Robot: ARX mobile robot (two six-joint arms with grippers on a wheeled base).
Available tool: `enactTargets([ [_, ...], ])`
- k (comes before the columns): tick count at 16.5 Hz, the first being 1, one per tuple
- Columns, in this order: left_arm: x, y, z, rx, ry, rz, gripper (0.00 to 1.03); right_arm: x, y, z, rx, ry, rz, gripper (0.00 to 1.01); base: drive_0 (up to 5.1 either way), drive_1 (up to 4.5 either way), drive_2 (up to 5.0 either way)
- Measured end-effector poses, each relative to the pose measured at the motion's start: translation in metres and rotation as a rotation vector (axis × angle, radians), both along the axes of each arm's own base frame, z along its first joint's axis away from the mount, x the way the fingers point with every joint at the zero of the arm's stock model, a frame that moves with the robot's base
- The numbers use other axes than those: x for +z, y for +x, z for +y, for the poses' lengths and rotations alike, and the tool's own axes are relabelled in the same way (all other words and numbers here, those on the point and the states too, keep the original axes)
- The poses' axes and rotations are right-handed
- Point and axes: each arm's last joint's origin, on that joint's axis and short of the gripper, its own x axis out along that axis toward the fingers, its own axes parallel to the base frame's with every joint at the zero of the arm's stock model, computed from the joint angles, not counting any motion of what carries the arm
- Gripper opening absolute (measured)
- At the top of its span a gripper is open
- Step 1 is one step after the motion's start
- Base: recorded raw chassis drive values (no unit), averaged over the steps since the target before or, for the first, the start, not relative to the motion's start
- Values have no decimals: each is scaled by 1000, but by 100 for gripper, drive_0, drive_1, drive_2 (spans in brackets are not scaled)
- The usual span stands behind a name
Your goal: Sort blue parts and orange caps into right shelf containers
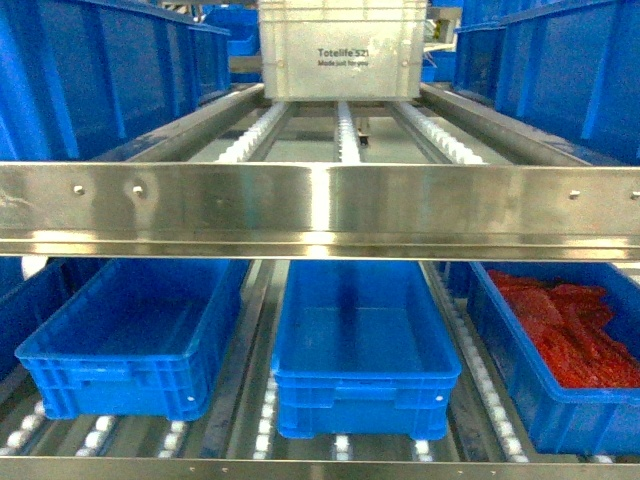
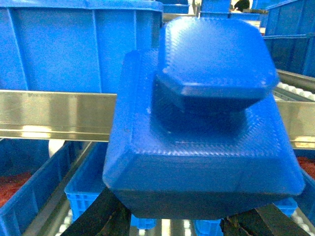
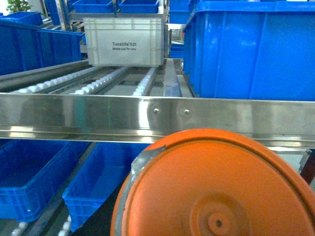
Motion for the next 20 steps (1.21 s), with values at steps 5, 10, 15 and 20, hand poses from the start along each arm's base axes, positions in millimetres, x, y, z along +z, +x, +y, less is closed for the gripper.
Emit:
enactTargets([
  [5,0,0,0,0,0,2,40,0,0,0,1,0,-2,43,-498,247,247],
  [10,0,0,0,0,0,2,40,0,0,0,0,0,0,43,-501,245,245],
  [15,0,0,0,6,-1,-1,40,0,0,0,3,0,2,43,-101,48,48],
  [20,0,0,0,0,-1,2,40,0,0,0,3,0,0,43,0,0,0],
])
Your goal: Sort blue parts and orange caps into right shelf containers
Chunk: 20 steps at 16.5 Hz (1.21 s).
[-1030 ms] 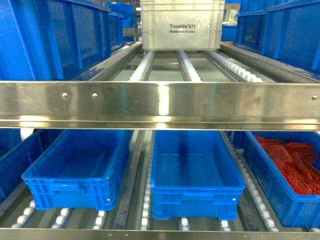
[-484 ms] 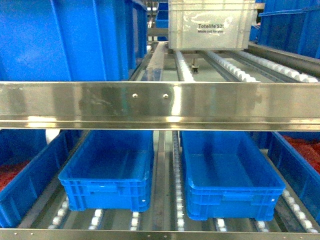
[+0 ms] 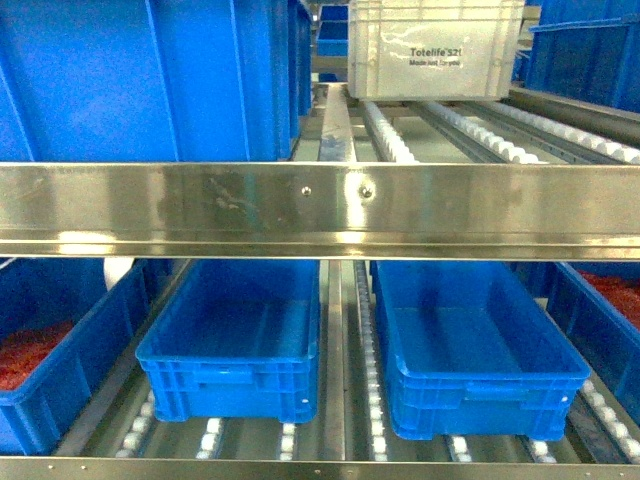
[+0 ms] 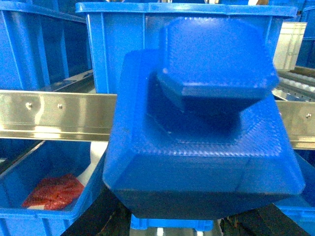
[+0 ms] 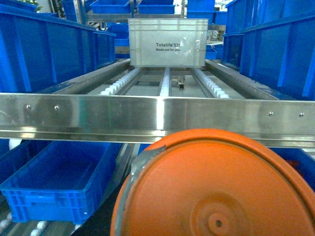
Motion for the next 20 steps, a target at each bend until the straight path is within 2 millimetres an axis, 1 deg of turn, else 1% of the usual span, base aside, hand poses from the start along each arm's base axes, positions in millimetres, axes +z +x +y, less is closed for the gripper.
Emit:
enactTargets([
  [20,0,0,0,0,-1,0,40,0,0,0,-2,-1,0,43,0,0,0],
])
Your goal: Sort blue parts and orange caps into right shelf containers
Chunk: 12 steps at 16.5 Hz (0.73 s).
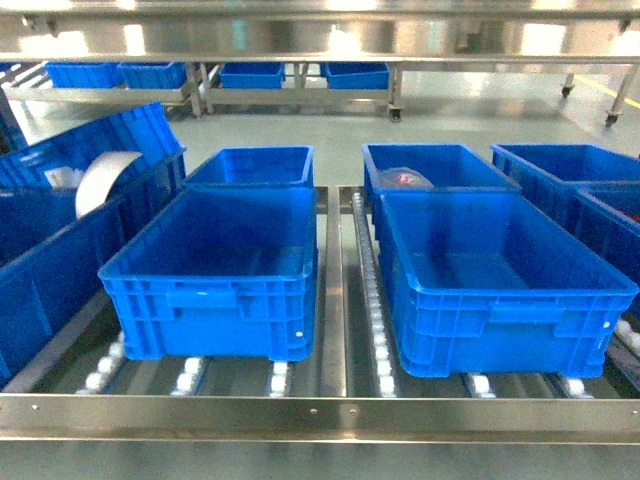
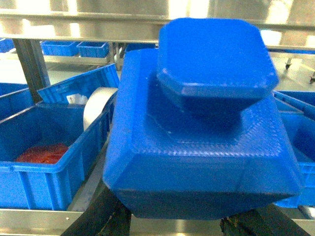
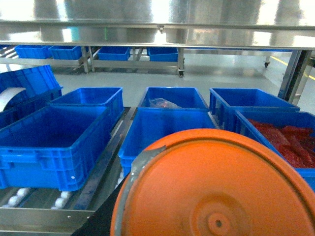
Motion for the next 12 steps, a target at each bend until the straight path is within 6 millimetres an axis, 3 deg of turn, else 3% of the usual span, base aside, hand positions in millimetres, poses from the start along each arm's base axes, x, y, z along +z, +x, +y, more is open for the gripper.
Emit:
enactTargets([
  [12,0,0,0,1,0,0,40,0,0,0,0,0,-1,43,0,0,0],
])
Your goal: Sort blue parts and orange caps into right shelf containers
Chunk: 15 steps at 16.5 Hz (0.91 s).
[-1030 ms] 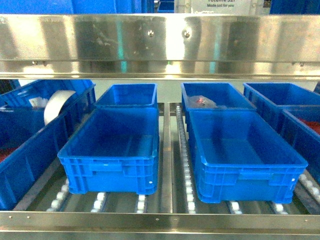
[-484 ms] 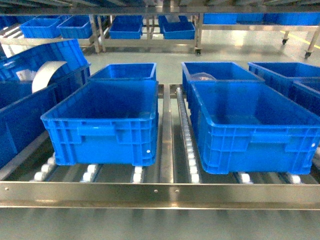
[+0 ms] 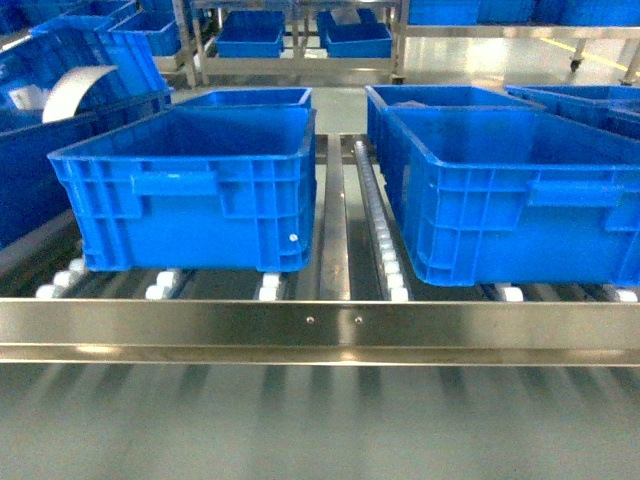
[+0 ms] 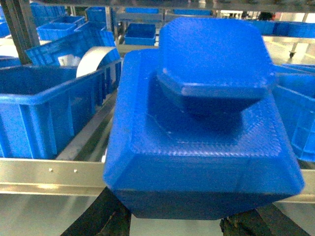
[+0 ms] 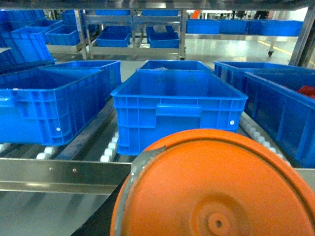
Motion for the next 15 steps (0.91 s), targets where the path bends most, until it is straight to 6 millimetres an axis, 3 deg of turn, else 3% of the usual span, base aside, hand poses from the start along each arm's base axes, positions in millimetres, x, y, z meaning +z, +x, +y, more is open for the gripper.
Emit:
enactTargets([
  [13,0,0,0,-1,0,0,40,0,0,0,0,0,0,43,0,0,0],
  [15,0,0,0,-1,0,-2,40,0,0,0,0,0,0,43,-7,425,-440],
])
